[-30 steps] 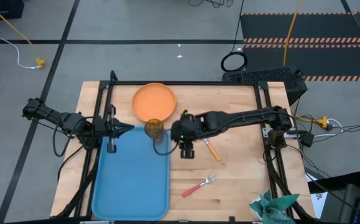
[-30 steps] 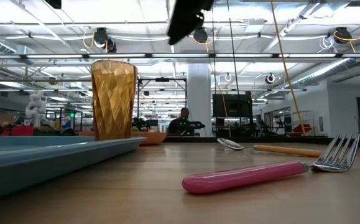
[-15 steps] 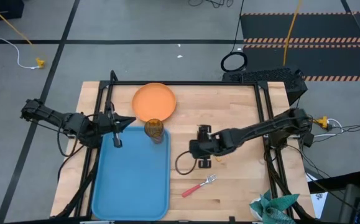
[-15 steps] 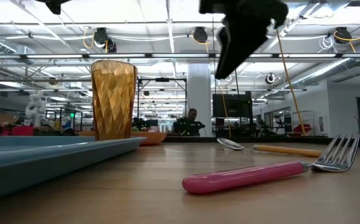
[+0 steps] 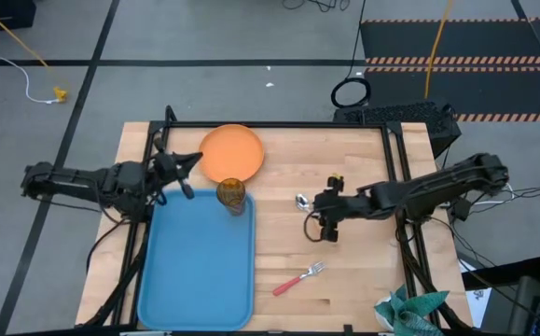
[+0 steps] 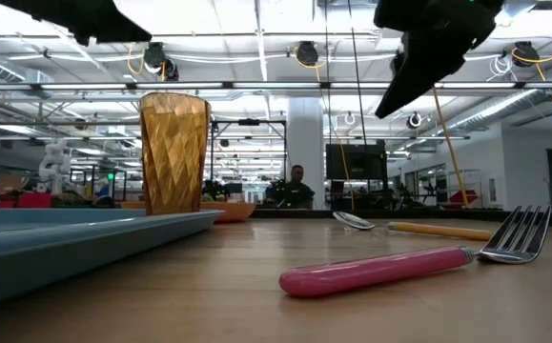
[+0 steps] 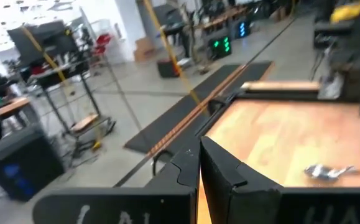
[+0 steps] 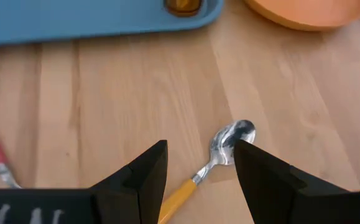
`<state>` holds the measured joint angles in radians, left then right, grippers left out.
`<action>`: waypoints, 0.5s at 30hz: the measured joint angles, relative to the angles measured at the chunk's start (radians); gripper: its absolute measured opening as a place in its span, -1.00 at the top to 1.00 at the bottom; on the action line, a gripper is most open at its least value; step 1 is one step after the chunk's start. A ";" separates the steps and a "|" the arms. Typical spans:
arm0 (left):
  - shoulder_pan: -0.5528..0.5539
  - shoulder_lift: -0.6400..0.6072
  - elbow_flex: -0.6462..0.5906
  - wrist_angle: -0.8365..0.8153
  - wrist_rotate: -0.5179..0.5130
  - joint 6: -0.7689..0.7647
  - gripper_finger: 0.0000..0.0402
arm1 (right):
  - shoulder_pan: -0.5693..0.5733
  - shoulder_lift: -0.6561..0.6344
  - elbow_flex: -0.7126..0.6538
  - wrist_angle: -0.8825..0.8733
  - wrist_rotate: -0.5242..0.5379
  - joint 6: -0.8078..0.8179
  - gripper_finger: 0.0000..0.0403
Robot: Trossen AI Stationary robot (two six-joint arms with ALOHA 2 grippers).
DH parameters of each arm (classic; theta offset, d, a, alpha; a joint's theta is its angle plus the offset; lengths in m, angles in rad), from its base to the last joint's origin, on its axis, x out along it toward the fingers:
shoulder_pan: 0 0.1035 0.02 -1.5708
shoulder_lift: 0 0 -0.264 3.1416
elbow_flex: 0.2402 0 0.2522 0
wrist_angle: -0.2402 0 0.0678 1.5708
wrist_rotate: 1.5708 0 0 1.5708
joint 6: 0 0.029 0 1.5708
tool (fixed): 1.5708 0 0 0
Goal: Pick and place plate/cup/fork/spoon on tray
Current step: Put the orange plate on the blue tray
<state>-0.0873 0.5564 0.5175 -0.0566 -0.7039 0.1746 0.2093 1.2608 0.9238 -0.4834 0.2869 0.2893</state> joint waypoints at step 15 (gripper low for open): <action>0.189 0.029 0.000 -0.446 0.131 -0.021 0.92 | 0.062 -0.073 -0.029 0.001 -0.003 0.122 0.13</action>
<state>0.1021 0.5857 0.5175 -0.5023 -0.5729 0.1535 0.2714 1.1877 0.8944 -0.4823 0.2837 0.4110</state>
